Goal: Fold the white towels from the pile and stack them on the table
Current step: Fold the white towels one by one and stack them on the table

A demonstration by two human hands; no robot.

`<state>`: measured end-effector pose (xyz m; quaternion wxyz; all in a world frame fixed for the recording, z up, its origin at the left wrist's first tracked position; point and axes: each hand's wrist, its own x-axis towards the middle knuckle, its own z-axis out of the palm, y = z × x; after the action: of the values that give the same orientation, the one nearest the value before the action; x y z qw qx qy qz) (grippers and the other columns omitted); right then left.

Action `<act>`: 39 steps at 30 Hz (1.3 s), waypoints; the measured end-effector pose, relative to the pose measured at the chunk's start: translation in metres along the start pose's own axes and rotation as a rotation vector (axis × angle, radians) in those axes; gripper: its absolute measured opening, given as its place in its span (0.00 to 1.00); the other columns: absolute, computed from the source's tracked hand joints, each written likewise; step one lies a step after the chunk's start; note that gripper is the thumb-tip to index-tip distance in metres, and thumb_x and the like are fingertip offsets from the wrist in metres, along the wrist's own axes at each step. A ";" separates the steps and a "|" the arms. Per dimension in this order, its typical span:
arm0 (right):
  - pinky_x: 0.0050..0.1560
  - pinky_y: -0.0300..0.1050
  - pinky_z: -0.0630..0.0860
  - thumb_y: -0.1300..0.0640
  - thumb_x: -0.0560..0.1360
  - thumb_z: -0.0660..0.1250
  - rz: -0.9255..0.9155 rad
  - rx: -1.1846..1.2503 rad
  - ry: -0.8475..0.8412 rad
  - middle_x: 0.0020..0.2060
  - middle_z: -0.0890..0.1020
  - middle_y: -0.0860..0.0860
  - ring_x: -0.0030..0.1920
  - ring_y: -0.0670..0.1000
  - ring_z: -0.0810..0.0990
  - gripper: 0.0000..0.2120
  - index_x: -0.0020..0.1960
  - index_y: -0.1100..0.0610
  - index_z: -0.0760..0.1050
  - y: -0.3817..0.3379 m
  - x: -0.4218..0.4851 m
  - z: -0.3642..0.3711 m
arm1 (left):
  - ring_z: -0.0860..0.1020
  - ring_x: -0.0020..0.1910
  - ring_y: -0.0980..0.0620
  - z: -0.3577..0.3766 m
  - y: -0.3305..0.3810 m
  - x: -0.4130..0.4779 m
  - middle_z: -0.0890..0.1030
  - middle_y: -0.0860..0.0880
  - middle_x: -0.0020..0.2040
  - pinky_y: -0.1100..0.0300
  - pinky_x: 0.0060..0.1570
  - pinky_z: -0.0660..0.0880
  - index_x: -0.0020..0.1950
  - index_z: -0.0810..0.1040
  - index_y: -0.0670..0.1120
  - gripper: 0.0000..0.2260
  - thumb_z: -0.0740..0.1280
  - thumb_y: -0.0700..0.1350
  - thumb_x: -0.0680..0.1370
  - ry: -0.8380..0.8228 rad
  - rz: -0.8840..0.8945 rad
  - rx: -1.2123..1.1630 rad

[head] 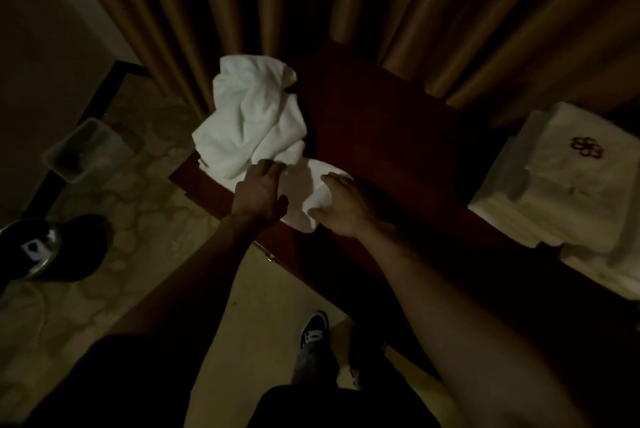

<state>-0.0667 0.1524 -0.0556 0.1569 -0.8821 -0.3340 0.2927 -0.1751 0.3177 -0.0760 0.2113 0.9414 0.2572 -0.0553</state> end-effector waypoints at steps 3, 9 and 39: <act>0.66 0.56 0.73 0.40 0.76 0.67 0.062 0.020 -0.030 0.72 0.71 0.54 0.71 0.56 0.69 0.33 0.75 0.54 0.66 -0.007 0.003 0.012 | 0.67 0.67 0.40 0.003 -0.004 0.003 0.67 0.42 0.71 0.43 0.56 0.75 0.75 0.65 0.45 0.32 0.72 0.45 0.72 0.028 -0.021 -0.050; 0.65 0.55 0.72 0.45 0.77 0.67 0.048 -0.002 0.075 0.69 0.73 0.54 0.71 0.57 0.67 0.27 0.73 0.53 0.69 -0.017 0.018 0.013 | 0.72 0.57 0.37 0.000 -0.003 0.017 0.70 0.38 0.62 0.44 0.48 0.74 0.71 0.66 0.42 0.29 0.68 0.54 0.75 0.262 -0.170 -0.122; 0.45 0.47 0.76 0.50 0.80 0.64 0.161 0.615 0.532 0.44 0.83 0.49 0.47 0.51 0.82 0.09 0.47 0.52 0.80 0.072 -0.060 -0.131 | 0.82 0.46 0.52 -0.044 0.217 0.048 0.84 0.47 0.46 0.53 0.47 0.79 0.52 0.81 0.42 0.12 0.63 0.50 0.82 -0.005 0.027 -0.882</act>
<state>0.0140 0.0484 0.0373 0.4705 -0.8624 -0.1089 0.1518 -0.0234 0.1896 0.0343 0.5940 0.7644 0.2433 0.0603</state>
